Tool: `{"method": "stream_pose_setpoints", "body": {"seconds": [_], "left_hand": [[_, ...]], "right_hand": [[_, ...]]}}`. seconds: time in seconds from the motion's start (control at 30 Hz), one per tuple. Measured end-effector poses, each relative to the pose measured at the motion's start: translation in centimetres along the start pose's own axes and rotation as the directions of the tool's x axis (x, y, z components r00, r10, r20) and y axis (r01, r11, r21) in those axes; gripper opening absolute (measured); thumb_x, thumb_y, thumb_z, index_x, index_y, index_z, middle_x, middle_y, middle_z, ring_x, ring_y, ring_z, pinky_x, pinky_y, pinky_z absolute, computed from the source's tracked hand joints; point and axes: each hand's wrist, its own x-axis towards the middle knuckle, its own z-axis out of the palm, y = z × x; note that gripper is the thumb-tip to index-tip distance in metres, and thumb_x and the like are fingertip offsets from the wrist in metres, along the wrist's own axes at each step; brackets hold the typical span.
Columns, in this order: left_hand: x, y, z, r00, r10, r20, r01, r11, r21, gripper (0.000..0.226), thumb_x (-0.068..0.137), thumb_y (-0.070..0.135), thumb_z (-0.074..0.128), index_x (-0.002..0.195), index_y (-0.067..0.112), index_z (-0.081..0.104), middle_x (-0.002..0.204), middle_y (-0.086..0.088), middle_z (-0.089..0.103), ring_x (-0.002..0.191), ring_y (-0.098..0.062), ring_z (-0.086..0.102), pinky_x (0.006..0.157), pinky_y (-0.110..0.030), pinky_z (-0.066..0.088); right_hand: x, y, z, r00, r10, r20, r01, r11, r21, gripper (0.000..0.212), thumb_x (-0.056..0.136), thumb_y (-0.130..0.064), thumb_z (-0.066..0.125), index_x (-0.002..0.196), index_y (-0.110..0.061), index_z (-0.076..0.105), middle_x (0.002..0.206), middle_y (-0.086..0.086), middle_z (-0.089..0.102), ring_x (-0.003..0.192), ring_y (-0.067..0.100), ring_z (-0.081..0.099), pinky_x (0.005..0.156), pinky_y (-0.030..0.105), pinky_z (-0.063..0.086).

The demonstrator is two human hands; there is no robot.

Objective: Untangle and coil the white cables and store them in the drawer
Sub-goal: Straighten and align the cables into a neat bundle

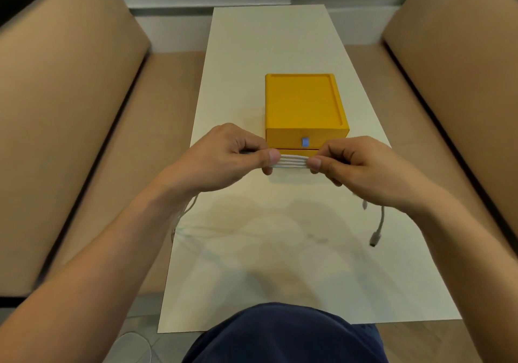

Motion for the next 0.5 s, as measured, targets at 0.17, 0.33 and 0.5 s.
{"method": "stream_pose_setpoints", "body": {"seconds": [0.17,0.33,0.5], "left_hand": [[0.3,-0.5,-0.2,0.995,0.007,-0.096,-0.012,0.999,-0.052,0.029,0.097,0.039,0.067,0.078,0.021,0.081,0.047,0.003,0.03,0.046,-0.012,0.026,0.047,-0.021,0.022],[-0.1,-0.7,-1.0,0.983,0.006,0.182,0.014,0.994,-0.11,0.038,0.099,0.046,0.06,0.081,0.018,0.076,0.057,-0.004,0.053,0.054,-0.017,0.045,0.054,-0.023,0.037],[0.3,0.1,1.2,0.973,-0.019,0.228,0.079,0.963,-0.256,0.029,0.103,0.032,0.057,0.098,0.009,0.073,0.076,-0.006,0.069,0.062,-0.019,0.06,0.062,-0.026,0.05]], "right_hand": [[0.9,-0.3,-1.3,0.998,-0.038,-0.045,0.042,0.995,0.093,0.031,0.096,-0.044,0.065,0.072,-0.025,0.069,0.052,-0.01,0.054,0.047,0.008,0.04,0.049,0.018,0.031],[0.8,-0.4,-1.3,0.997,-0.077,-0.028,0.082,0.968,0.237,0.033,0.089,-0.052,0.065,0.076,-0.022,0.074,0.062,0.0,0.063,0.054,0.008,0.043,0.056,0.026,0.033],[0.5,-0.2,-1.2,0.994,-0.081,-0.078,0.088,0.993,0.079,0.031,0.098,-0.042,0.064,0.073,-0.026,0.07,0.061,0.006,0.062,0.047,0.007,0.04,0.046,0.021,0.031]]}}
